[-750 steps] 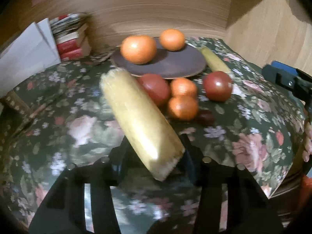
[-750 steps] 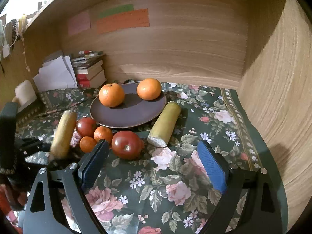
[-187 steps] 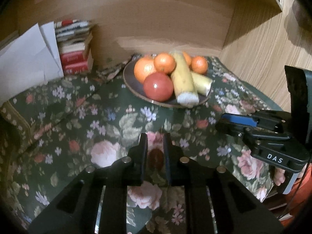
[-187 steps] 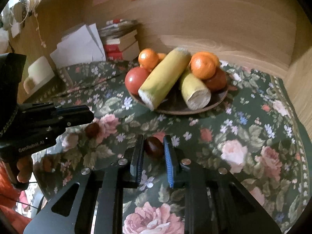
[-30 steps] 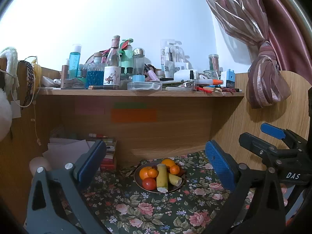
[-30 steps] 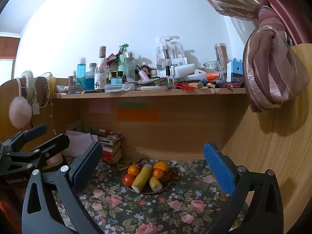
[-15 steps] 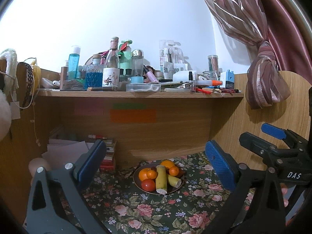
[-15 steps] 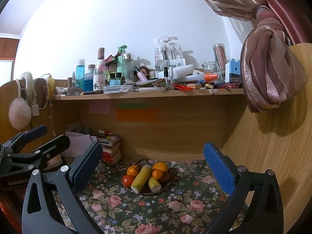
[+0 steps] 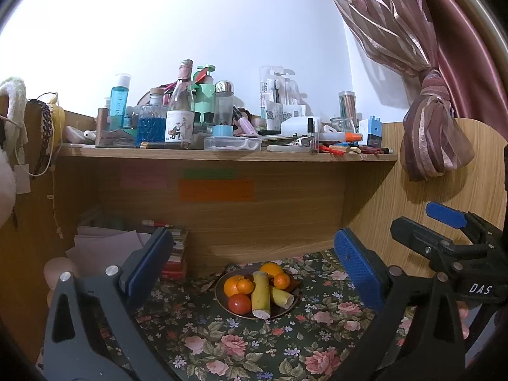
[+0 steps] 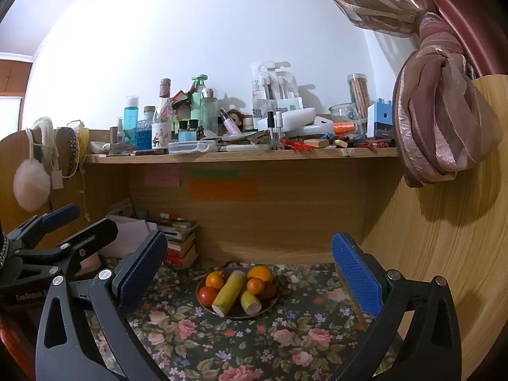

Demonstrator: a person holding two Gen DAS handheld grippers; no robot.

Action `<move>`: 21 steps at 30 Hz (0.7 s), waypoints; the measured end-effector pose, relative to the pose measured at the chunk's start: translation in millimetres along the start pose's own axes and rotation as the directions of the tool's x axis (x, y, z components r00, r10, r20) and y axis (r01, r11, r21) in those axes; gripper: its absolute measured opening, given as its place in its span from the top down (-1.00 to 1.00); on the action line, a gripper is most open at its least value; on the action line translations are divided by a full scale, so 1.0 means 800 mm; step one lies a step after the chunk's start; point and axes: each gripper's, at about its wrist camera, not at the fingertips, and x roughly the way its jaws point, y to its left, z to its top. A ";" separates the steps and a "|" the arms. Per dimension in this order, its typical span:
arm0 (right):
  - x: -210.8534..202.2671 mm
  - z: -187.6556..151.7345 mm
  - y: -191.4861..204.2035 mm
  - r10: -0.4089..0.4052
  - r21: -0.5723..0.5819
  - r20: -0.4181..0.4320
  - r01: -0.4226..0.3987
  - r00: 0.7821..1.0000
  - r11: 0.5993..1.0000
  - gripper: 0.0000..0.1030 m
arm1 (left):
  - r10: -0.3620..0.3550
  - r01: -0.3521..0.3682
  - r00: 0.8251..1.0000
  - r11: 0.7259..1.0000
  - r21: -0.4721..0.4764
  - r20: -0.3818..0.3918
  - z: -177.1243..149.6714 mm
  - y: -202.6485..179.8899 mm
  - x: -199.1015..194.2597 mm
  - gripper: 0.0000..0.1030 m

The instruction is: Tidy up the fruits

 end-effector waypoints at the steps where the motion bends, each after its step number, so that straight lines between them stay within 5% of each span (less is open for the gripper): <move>1: 0.000 0.000 0.000 -0.001 0.002 -0.001 0.001 1.000 1.000 -1.00 | 0.002 -0.002 1.000 1.000 -0.002 0.000 0.000 -0.001 0.000 -1.00; 21: 0.007 0.006 0.000 0.007 -0.011 0.013 -0.007 1.000 1.000 -1.00 | -0.004 0.003 1.000 1.000 -0.023 -0.021 -0.004 0.005 0.015 -1.00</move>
